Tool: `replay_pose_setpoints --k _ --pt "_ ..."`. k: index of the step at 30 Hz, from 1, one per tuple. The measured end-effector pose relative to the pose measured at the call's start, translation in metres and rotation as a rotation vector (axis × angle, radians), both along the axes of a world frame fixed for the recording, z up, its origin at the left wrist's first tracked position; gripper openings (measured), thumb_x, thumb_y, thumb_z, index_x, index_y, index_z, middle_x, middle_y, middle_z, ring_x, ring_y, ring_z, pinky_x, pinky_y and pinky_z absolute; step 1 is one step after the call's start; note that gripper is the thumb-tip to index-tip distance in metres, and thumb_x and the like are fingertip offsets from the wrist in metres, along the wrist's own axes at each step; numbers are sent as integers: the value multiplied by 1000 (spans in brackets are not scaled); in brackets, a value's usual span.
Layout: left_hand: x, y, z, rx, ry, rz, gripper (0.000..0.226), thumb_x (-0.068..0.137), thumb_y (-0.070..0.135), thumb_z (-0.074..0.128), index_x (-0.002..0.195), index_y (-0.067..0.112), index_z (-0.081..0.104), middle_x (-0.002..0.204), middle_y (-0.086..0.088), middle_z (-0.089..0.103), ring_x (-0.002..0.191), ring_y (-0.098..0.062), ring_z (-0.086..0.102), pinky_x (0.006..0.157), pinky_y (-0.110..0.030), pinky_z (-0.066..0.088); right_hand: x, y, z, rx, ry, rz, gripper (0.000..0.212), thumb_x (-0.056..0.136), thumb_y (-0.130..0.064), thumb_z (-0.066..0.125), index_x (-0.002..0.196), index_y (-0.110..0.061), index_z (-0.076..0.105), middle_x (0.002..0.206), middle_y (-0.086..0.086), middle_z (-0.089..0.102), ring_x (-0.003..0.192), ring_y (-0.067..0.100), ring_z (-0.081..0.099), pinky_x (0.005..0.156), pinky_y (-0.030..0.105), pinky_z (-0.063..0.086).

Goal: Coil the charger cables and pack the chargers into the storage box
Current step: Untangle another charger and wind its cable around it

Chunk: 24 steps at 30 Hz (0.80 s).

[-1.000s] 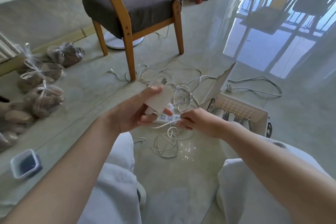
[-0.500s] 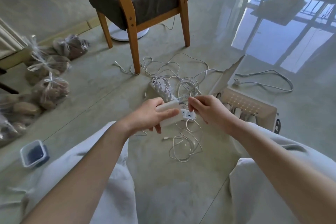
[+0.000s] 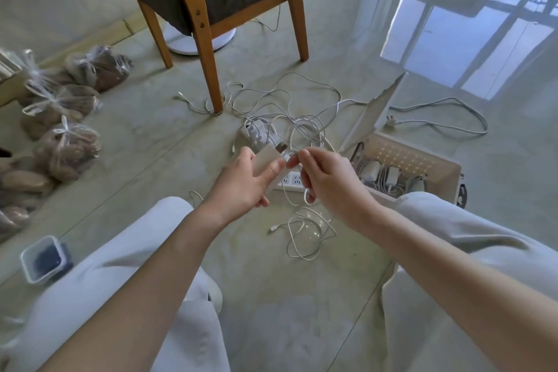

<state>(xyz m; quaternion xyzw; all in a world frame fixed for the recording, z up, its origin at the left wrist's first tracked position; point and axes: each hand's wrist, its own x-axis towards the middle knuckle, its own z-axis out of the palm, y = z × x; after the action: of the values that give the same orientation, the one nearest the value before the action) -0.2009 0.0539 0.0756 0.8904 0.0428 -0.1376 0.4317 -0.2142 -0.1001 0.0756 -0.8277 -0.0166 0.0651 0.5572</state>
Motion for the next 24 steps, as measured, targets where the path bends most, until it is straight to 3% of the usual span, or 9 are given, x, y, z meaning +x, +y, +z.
replay_pose_setpoints --k 3,6,9,11,13,15,19,21,24 --pt "2 -5 -4 -174 79 80 28 93 40 51 88 15 40 92 -8 62 60 -24 66 52 -26 54 -19 10 -2 -75 -11 110 23 100 -24 33 91 -17 53 54 -6 52 42 9 48 46 17 43" --pt "4 -11 -7 -291 131 158 28 96 38 46 96 10 40 86 -10 59 54 -14 62 44 -18 46 -26 15 -5 -134 -39 173 21 100 -25 31 93 -13 47 54 -6 53 46 11 50 48 19 41" --pt "9 -13 -8 -415 174 261 46 97 42 42 108 -2 48 84 -12 64 64 -18 61 66 -33 52 -28 20 -5 -211 -96 271 17 100 -24 30 91 -16 43 58 -8 54 55 14 51 62 32 45" --pt "11 -13 -3 -617 206 337 43 100 40 38 95 1 55 72 -11 69 66 -24 63 74 -39 55 -33 23 -8 -273 -107 384 10 99 -18 34 93 -21 42 66 -10 55 62 18 51 66 34 44" --pt "11 -15 3 -797 205 417 39 101 35 35 86 4 53 64 -10 65 59 -24 65 68 -37 57 -40 26 -14 -330 -77 492 13 96 -9 37 98 -20 45 79 -5 61 67 17 49 64 28 40" --pt "12 -15 8 -888 197 503 37 101 35 36 88 4 51 72 -14 61 56 -23 65 64 -35 58 -46 27 -21 -394 -40 585 18 94 -6 37 104 -17 47 89 -1 65 69 17 48 61 24 34" --pt "16 -8 16 -1096 298 605 40 100 37 42 96 -1 55 66 -16 63 51 -23 65 59 -40 59 -40 20 -24 -465 -31 624 19 95 -10 35 105 -18 50 80 3 58 73 28 53 67 35 44" --pt "16 -6 22 -1202 338 571 36 100 33 40 96 2 59 69 -15 63 49 -21 61 49 -33 57 -30 13 -23 -491 -41 611 20 98 -16 36 101 -16 55 77 -3 53 72 25 51 66 32 40" --pt "13 -4 28 -1278 366 500 37 97 32 39 83 6 61 66 -12 60 44 -13 45 37 -16 41 -10 0 -21 -563 -134 566 31 99 -33 37 86 -17 60 82 -1 60 76 20 55 69 29 39"
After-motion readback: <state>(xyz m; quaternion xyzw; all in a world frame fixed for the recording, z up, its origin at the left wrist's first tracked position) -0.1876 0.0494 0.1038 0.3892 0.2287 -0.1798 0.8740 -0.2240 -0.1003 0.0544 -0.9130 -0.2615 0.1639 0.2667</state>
